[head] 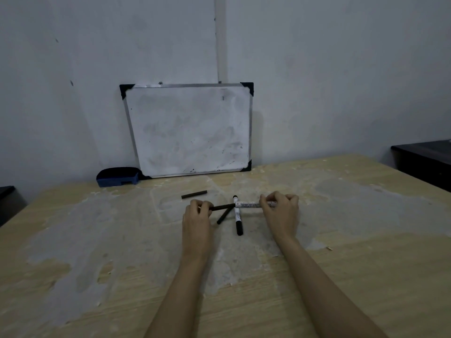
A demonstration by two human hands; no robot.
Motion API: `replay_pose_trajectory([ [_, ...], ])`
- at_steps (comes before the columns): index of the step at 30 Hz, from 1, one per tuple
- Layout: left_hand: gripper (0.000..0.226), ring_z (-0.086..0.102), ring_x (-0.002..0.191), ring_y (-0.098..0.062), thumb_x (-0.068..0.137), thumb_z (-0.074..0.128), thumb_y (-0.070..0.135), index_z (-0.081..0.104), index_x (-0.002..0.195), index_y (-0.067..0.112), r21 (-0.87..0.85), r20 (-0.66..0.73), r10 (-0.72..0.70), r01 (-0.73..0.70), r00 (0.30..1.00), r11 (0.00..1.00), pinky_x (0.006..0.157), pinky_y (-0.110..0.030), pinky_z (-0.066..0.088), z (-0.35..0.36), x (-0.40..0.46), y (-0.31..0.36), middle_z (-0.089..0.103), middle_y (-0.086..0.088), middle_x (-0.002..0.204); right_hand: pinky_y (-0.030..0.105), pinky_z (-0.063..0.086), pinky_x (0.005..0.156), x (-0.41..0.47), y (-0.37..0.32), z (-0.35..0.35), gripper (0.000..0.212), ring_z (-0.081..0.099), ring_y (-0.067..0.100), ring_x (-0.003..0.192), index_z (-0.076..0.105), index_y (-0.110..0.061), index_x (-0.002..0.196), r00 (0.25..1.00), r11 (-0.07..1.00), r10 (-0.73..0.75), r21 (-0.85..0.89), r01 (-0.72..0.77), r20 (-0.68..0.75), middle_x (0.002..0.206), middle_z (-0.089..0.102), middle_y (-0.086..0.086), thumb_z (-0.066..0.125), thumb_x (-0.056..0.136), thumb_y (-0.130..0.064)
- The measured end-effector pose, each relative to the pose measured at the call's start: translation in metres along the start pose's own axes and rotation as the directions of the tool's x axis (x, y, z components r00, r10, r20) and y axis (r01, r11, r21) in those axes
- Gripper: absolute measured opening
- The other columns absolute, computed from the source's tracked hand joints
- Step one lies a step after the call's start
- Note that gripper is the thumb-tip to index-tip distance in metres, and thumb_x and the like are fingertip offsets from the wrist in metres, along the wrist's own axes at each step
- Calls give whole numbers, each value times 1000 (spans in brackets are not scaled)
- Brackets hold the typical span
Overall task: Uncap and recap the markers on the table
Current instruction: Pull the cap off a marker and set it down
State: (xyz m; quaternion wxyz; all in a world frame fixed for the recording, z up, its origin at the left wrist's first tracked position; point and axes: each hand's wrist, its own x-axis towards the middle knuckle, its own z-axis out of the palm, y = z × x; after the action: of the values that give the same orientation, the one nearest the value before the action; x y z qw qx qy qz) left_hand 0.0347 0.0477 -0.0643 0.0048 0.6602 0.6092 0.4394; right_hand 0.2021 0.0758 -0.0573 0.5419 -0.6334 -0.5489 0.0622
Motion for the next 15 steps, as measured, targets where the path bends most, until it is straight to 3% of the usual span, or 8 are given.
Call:
replay_pose_trajectory([
  [6, 29, 56, 103, -32, 82, 50, -14, 60, 106, -2, -90, -27, -15, 12, 1000, 996, 87, -46, 53, -2, 0, 2, 56, -21, 108, 39, 42, 80, 2, 3, 5, 21, 43, 32, 101, 67, -1, 76, 999, 995, 21, 103, -19, -24, 64, 34, -17, 66, 81, -22],
  [10, 29, 56, 106, -30, 82, 50, -13, 60, 108, 0, -76, -41, -25, 22, 999, 997, 83, -45, 55, -1, 1, -1, 54, -18, 111, 42, 42, 82, 3, 2, 8, 21, 43, 32, 100, 66, 0, 76, 999, 992, 12, 122, -8, -36, 65, 34, -17, 67, 81, -20],
  [15, 18, 57, 105, -31, 88, 50, 9, 59, 104, 10, -146, -19, -44, 41, 999, 988, 90, -41, 51, -3, 0, 9, 57, -11, 105, 33, 39, 78, 0, 4, 14, 22, 39, 23, 94, 66, -2, 76, 999, 991, -43, 126, 40, 16, 65, 36, -17, 67, 81, -23],
])
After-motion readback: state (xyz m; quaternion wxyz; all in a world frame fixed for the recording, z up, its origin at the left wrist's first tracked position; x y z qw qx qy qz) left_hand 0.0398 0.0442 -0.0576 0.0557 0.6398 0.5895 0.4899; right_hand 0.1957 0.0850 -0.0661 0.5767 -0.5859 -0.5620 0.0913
